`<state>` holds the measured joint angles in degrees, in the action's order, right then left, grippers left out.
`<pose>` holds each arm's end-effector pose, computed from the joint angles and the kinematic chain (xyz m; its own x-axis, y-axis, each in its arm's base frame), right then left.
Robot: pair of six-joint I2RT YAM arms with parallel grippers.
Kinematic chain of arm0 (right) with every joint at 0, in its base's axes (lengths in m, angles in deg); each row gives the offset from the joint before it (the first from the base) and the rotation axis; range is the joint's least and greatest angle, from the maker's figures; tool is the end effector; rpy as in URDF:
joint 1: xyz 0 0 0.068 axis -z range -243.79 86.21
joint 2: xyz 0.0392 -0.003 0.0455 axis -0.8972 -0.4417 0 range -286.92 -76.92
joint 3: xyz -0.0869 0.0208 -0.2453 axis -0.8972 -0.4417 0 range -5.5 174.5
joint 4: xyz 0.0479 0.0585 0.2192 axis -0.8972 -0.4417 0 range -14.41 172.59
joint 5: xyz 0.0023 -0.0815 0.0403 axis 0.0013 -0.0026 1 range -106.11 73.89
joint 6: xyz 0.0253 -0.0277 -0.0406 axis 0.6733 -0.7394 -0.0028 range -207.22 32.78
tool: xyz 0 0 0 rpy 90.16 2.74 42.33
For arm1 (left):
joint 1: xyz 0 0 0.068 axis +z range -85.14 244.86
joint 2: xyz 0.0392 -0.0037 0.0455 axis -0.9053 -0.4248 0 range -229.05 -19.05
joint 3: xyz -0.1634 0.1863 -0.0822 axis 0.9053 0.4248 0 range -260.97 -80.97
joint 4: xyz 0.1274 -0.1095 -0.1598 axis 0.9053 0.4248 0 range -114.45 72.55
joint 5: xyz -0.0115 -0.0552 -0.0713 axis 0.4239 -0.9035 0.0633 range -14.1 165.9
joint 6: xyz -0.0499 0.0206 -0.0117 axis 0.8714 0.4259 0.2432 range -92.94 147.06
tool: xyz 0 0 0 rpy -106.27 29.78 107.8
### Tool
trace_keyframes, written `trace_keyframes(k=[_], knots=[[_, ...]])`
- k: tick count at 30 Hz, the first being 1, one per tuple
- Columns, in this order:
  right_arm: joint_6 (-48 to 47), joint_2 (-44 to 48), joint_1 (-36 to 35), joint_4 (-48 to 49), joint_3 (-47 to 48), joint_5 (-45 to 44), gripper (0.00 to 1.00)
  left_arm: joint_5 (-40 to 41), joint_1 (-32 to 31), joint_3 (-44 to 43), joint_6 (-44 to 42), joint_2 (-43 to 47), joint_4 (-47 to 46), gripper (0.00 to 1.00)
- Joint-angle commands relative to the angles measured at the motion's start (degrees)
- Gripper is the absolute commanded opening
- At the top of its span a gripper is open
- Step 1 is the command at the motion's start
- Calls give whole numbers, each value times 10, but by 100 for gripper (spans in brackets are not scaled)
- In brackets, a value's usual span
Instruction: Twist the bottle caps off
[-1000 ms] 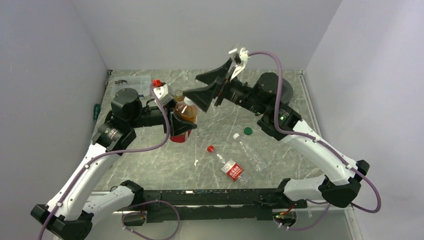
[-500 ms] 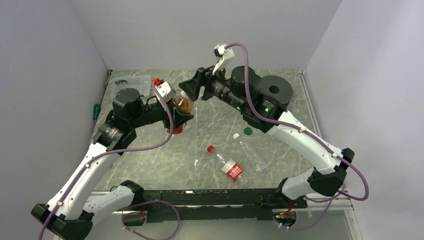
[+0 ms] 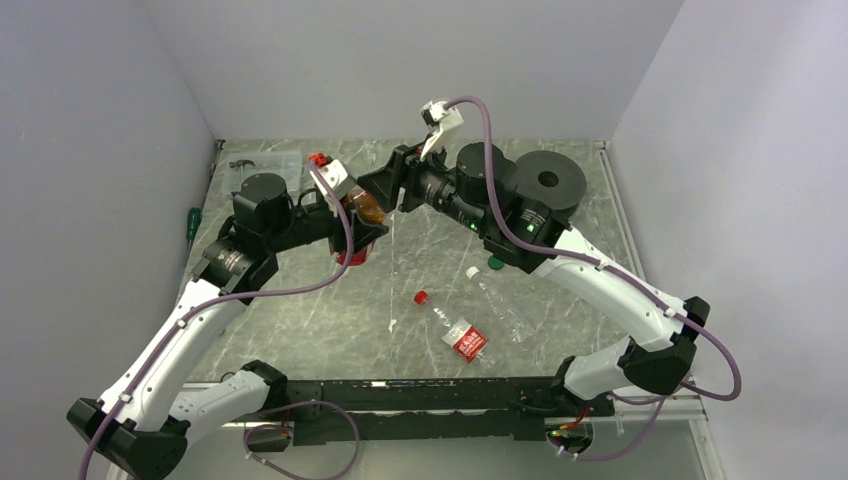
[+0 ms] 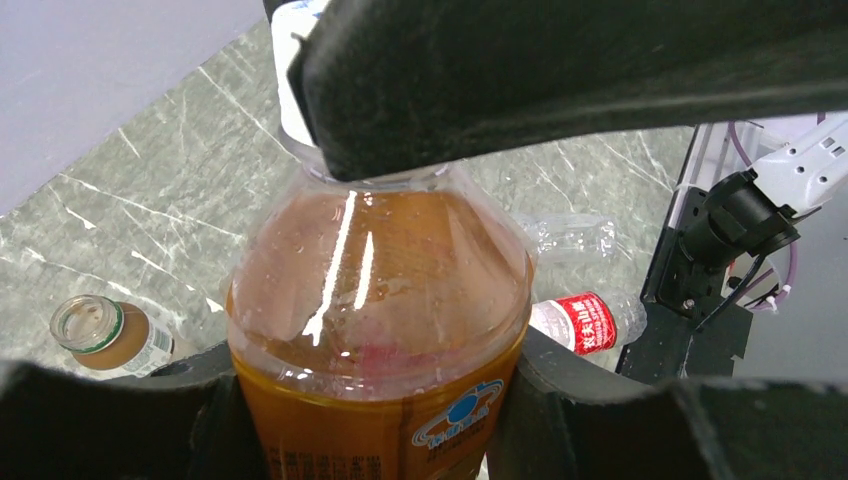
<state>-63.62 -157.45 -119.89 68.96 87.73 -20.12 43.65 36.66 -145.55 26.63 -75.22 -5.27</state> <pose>0.1611 0.2350 0.4655 -0.3241 0.2336 -0.9167 -0.7194 0.5684 0.3992 0.1543 -0.1054 0.3934 -0.1582 0.0920 -0.9831 0.8628 0.4970 -0.0923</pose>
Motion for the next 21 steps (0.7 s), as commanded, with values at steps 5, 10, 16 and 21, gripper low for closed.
trace_keyframes(k=[5,10,16,21], knots=[[8,17,-2,29,-7,-9,31,-4,-1,-12,24,-1,-34,16],[6,21,-2,39,-5,-10,8,-21,-1,-8,27,1,-36,16],[-33,39,1,88,-22,65,0,-114,-1,-15,48,3,-32,16],[-60,92,15,177,-85,245,0,-223,-1,-39,93,-9,-24,13]])
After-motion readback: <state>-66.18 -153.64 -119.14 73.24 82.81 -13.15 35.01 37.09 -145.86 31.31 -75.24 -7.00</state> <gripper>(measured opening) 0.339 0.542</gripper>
